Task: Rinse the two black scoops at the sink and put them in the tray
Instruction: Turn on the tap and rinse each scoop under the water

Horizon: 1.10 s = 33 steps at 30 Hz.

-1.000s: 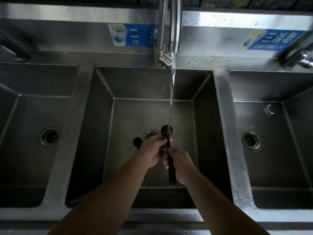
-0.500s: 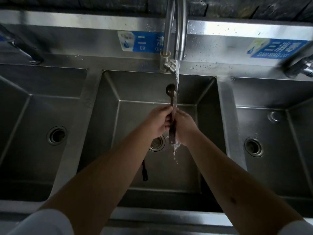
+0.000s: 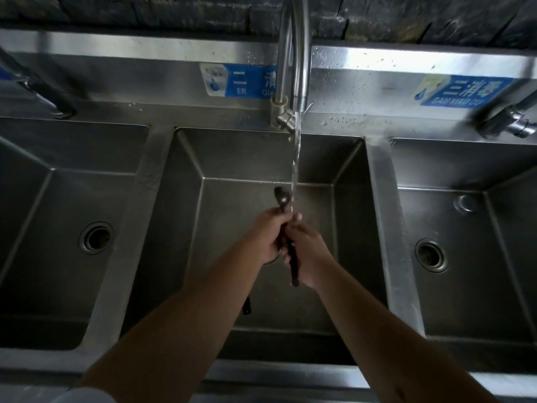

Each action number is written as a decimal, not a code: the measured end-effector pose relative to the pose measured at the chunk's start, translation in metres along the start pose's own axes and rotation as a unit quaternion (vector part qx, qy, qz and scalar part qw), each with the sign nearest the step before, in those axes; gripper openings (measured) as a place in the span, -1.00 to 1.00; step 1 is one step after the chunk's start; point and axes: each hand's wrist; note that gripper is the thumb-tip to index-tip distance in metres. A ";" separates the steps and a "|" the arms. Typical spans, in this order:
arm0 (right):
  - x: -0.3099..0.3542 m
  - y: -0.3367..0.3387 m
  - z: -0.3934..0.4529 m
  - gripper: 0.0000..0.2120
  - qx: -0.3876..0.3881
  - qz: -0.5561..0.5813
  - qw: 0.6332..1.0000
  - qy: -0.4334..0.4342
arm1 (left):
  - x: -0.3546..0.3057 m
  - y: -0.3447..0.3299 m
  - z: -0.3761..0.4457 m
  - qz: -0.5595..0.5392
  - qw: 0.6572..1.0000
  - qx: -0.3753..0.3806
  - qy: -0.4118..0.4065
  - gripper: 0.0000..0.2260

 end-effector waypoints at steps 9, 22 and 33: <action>-0.058 0.024 -0.022 -0.70 -0.014 0.049 0.995 -0.090 | 0.049 0.019 -0.013 -0.020 0.998 0.003 0.060 -0.85; -0.071 0.018 -0.037 -0.77 -0.118 0.009 0.993 -0.022 | 0.060 0.024 -0.040 0.079 0.992 0.031 0.095 -0.81; -0.081 0.030 -0.069 -0.81 -0.235 -0.273 0.926 0.112 | 0.066 -0.002 -0.065 0.089 0.987 0.072 0.116 -0.84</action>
Point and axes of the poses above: each hand's wrist, its own z-axis towards the middle knuckle, its own y-axis out of the back of the hand, x = y × z
